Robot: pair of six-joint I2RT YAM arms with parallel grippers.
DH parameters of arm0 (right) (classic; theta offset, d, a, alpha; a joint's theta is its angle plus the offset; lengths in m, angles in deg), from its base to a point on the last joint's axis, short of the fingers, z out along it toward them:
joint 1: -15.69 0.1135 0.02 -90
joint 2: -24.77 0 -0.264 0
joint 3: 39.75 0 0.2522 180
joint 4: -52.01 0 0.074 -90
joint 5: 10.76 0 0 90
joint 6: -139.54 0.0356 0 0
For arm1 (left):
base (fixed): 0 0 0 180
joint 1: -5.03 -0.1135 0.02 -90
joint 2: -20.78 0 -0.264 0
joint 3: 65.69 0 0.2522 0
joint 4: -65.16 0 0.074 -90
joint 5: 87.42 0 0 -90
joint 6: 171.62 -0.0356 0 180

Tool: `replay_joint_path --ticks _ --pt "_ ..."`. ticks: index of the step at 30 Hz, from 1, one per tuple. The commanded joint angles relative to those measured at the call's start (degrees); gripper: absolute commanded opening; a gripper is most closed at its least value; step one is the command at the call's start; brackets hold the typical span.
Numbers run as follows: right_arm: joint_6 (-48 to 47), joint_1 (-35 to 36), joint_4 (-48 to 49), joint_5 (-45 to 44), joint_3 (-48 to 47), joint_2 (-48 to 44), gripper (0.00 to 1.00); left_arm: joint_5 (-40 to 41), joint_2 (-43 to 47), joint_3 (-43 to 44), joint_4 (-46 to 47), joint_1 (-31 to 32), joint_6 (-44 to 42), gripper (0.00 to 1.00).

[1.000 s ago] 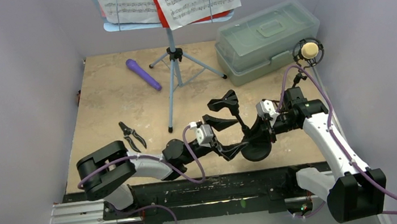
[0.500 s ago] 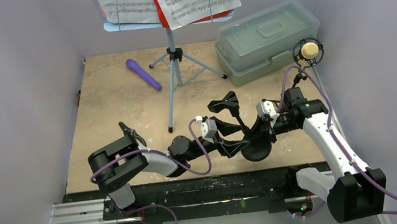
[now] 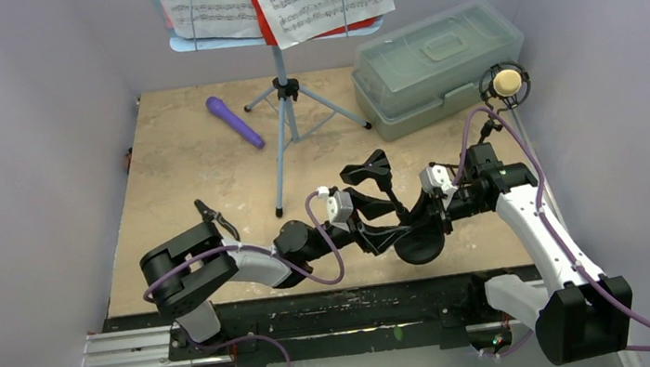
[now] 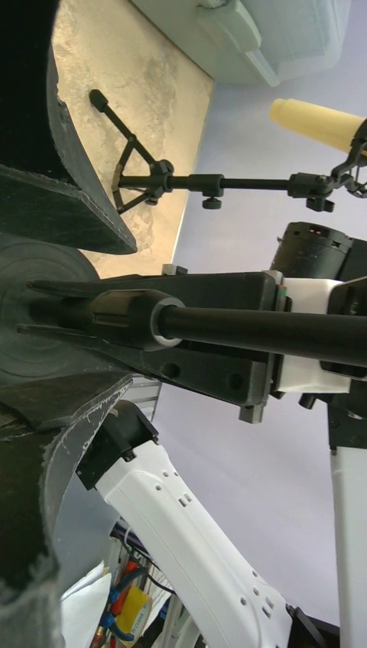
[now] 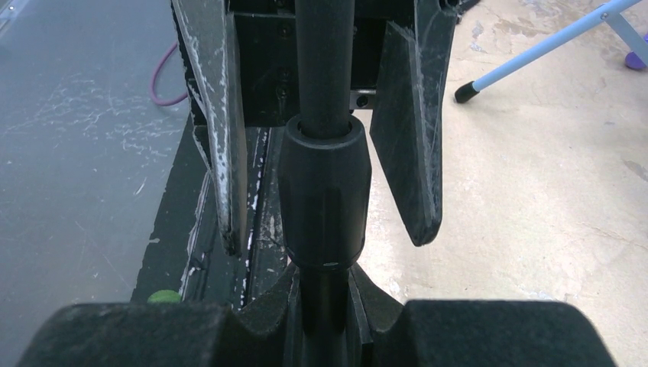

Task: Pack up the instrument practice props
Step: Unscrew the knob on the microphone stand.

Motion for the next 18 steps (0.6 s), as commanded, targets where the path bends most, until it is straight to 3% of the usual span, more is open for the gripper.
replay_joint_path --ticks 1,6,9,14,18 --pt "-0.7 -0.1 -0.4 4.1 -1.9 -1.1 0.0 -0.5 2.4 2.2 15.7 -0.2 0.4 0.56" --pt "-0.6 -0.1 -0.3 4.1 -1.9 -1.0 0.0 -1.4 2.4 3.2 15.5 -0.2 0.9 0.48" --pt "-0.6 -0.2 -0.3 4.1 -1.9 -1.0 0.0 -1.9 2.4 3.8 14.9 -0.2 1.4 0.38" --pt "-0.4 -0.1 -0.1 4.0 -1.9 -1.1 0.0 -1.8 2.1 4.1 14.8 -0.2 3.3 0.0" --pt "4.9 -0.2 5.0 1.9 -1.8 -1.2 0.0 4.6 2.6 2.8 15.9 0.3 6.6 0.0"
